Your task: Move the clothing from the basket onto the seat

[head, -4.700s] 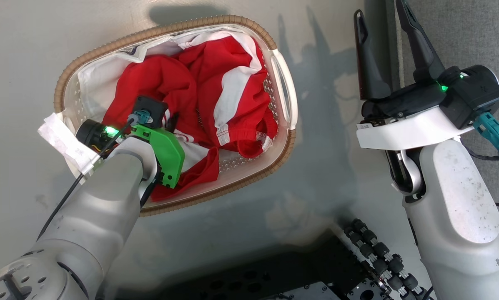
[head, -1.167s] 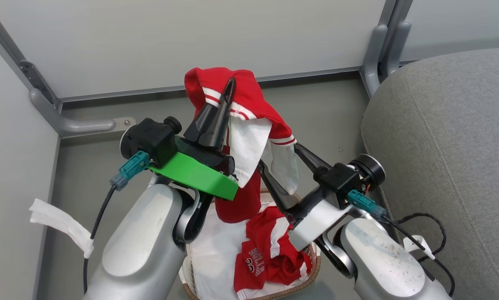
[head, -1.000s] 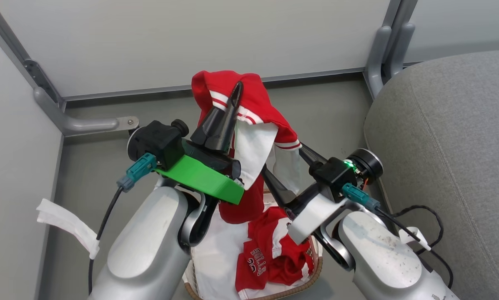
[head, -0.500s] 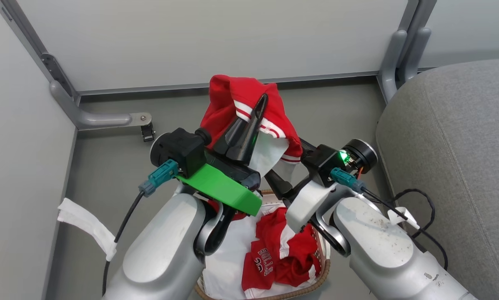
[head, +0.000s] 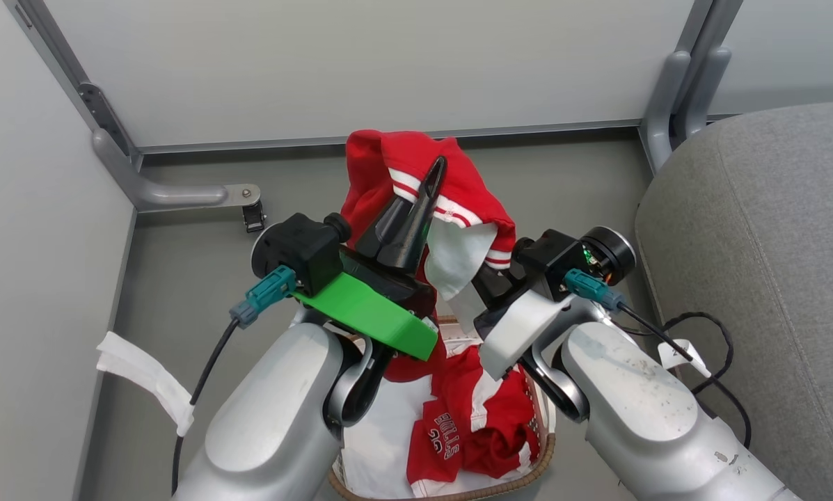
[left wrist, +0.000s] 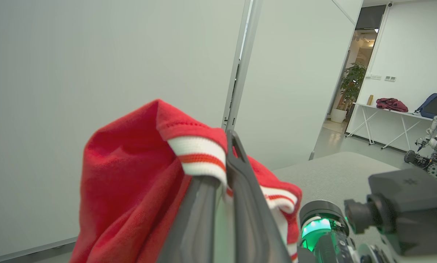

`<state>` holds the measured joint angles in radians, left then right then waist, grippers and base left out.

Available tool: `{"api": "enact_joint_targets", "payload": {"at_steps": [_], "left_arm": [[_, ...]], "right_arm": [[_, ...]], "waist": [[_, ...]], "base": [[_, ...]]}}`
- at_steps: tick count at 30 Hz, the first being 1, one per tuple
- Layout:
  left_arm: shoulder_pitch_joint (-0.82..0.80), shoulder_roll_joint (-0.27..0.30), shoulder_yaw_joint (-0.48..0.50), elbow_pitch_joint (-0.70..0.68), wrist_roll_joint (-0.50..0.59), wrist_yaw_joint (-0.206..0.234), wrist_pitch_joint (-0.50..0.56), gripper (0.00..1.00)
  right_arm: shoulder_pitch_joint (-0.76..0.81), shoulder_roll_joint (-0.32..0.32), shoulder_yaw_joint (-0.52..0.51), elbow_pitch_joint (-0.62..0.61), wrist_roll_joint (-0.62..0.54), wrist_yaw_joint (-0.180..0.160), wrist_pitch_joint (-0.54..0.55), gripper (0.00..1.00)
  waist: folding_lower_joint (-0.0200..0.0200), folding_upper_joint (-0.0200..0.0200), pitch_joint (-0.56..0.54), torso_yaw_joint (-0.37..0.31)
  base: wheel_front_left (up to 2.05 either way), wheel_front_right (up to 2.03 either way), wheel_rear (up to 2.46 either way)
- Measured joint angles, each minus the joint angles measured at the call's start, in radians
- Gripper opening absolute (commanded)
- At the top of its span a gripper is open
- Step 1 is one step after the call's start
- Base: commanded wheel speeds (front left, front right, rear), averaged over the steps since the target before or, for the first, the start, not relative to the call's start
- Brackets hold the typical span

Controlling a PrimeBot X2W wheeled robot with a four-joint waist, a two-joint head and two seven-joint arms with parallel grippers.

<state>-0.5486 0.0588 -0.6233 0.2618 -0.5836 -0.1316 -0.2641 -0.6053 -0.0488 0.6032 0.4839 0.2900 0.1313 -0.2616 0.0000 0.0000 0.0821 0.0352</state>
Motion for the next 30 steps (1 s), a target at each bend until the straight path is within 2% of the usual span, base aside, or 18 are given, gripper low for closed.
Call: {"api": "enact_joint_targets", "payload": {"at_steps": [6,7,8,9,10,11,19,30], "left_arm": [[0.017,0.0,0.016,0.01,0.015,0.0,0.0,0.0],[0.02,0.002,0.025,0.01,0.031,0.0,0.0,0.06],[0.024,0.004,0.032,0.009,0.04,0.0,0.0,0.29],[0.03,0.004,0.039,0.009,0.041,0.0,0.0,0.48],[0.04,0.005,0.044,0.009,0.047,0.0,0.0,0.93],[0.05,0.009,0.048,0.01,0.058,0.0,0.0,1.0],[0.104,0.034,0.08,0.01,0.113,0.0,-0.001,1.0],[0.15,0.06,0.073,-0.004,0.16,0.0,-0.001,1.0]], "right_arm": [[0.027,0.0,-0.03,-0.016,0.015,0.0,0.0,0.0],[0.031,0.0,-0.041,-0.021,0.016,0.0,0.0,0.0],[0.037,0.0,-0.052,-0.025,0.017,0.0,0.0,0.0],[0.042,0.0,-0.058,-0.026,0.017,0.0,0.0,0.0],[0.047,0.0,-0.067,-0.026,0.018,0.0,0.0,0.0],[0.052,0.0,-0.076,-0.028,0.019,0.0,0.0,0.0],[0.088,0.0,-0.154,-0.059,0.011,0.0,0.0,0.0],[0.134,-0.001,-0.244,-0.136,-0.008,0.0,0.0,0.0]], "waist": [[0.0,0.0,0.0,-0.006],[0.0,0.0,0.0,-0.008],[0.0,0.0,0.001,-0.011],[0.0,0.0,0.002,-0.014],[0.0,0.0,0.003,-0.018],[0.0,0.0,0.003,-0.023],[0.0,0.0,0.012,-0.087],[0.0,0.0,0.035,-0.26]], "base": [[0.0,0.0,0.0],[0.0,0.0,0.0],[0.0,0.0,0.0],[0.0,0.0,0.0],[0.0,0.0,0.0],[0.0,0.0,0.0],[0.0,0.0,0.0],[0.0,0.0,0.0]]}}
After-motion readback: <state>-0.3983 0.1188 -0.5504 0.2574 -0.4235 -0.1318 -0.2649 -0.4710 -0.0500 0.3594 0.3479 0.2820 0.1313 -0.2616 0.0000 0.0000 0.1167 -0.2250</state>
